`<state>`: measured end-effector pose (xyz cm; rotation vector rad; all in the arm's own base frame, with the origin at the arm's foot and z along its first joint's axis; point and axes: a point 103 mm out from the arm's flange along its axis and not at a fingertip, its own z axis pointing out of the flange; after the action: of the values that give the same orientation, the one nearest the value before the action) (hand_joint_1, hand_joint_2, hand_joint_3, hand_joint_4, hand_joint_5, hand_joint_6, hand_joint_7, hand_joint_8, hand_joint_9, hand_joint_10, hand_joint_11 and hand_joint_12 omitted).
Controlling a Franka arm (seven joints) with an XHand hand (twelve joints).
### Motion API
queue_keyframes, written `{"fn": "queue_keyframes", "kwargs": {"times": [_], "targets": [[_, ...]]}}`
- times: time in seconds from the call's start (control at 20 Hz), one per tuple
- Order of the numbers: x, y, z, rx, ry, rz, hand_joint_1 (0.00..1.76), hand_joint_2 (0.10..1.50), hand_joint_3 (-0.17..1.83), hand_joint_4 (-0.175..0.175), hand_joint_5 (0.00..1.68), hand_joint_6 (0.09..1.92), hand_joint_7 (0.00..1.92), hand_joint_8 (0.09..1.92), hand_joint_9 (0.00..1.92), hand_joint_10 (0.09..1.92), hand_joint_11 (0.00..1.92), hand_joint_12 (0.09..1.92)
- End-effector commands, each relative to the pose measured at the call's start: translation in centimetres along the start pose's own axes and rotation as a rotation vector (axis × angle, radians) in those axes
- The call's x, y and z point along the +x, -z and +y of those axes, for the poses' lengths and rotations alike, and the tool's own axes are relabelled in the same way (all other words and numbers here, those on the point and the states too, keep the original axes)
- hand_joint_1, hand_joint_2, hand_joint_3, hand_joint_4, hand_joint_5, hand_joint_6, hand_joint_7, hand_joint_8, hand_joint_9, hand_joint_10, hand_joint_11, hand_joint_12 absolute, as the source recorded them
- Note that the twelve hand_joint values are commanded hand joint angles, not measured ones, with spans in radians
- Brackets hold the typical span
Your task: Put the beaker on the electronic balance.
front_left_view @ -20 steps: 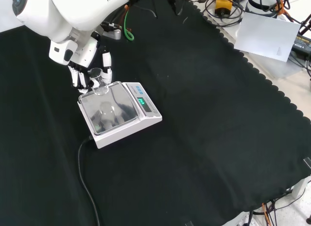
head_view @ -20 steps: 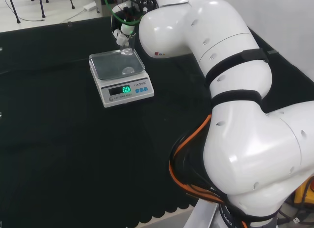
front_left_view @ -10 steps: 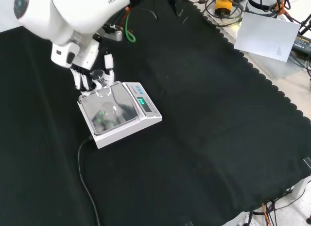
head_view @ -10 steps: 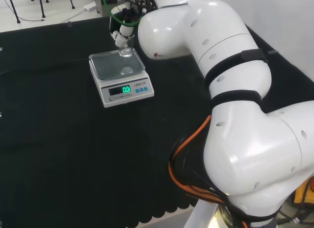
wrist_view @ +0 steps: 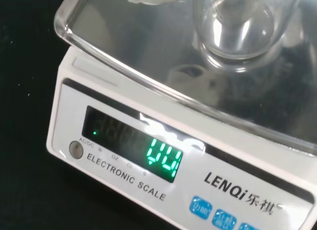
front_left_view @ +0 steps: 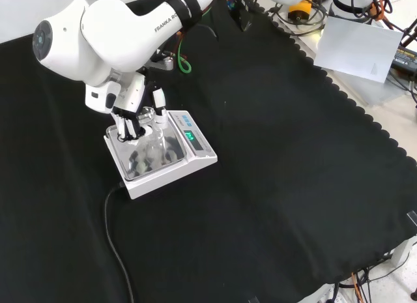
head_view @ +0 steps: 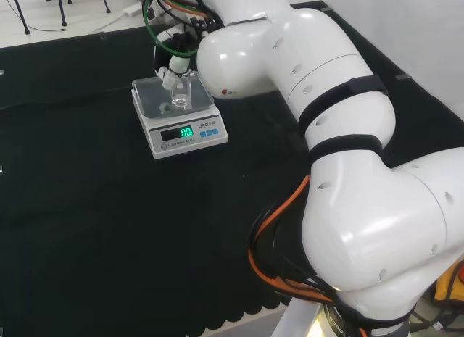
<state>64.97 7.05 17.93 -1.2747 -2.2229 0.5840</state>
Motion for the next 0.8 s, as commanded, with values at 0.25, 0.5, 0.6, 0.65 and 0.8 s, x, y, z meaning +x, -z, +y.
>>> {"fn": "queue_keyframes", "kwargs": {"times": [0.25, 0.5, 0.6, 0.65, 0.8], "targets": [[0.44, 0.11, 0.34, 0.004, 0.036, 0.025, 1.22, 1.18, -0.01, -0.175, 0.83, 1.23, 0.63, 1.16, 0.84, 1.14, 1.01, 1.00], [0.60, 0.24, 0.09, 0.001, 0.047, 0.004, 1.09, 1.03, -0.16, -0.134, 0.69, 1.01, 0.43, 0.97, 0.69, 0.86, 0.89, 1.15], [0.64, 0.26, -0.07, 0.006, 0.053, 0.001, 1.02, 0.95, -0.17, -0.095, 0.51, 0.98, 0.36, 0.94, 0.55, 0.89, 0.56, 1.33], [0.64, 0.26, -0.14, 0.007, 0.057, 0.003, 0.98, 0.91, -0.17, -0.082, 0.42, 0.96, 0.33, 0.93, 0.49, 0.89, 0.39, 1.41], [0.69, 0.24, -0.51, 0.000, 0.060, -0.001, 0.92, 0.87, -0.17, -0.064, 0.30, 0.89, 0.30, 0.90, 0.31, 0.91, 0.05, 1.38]]}}
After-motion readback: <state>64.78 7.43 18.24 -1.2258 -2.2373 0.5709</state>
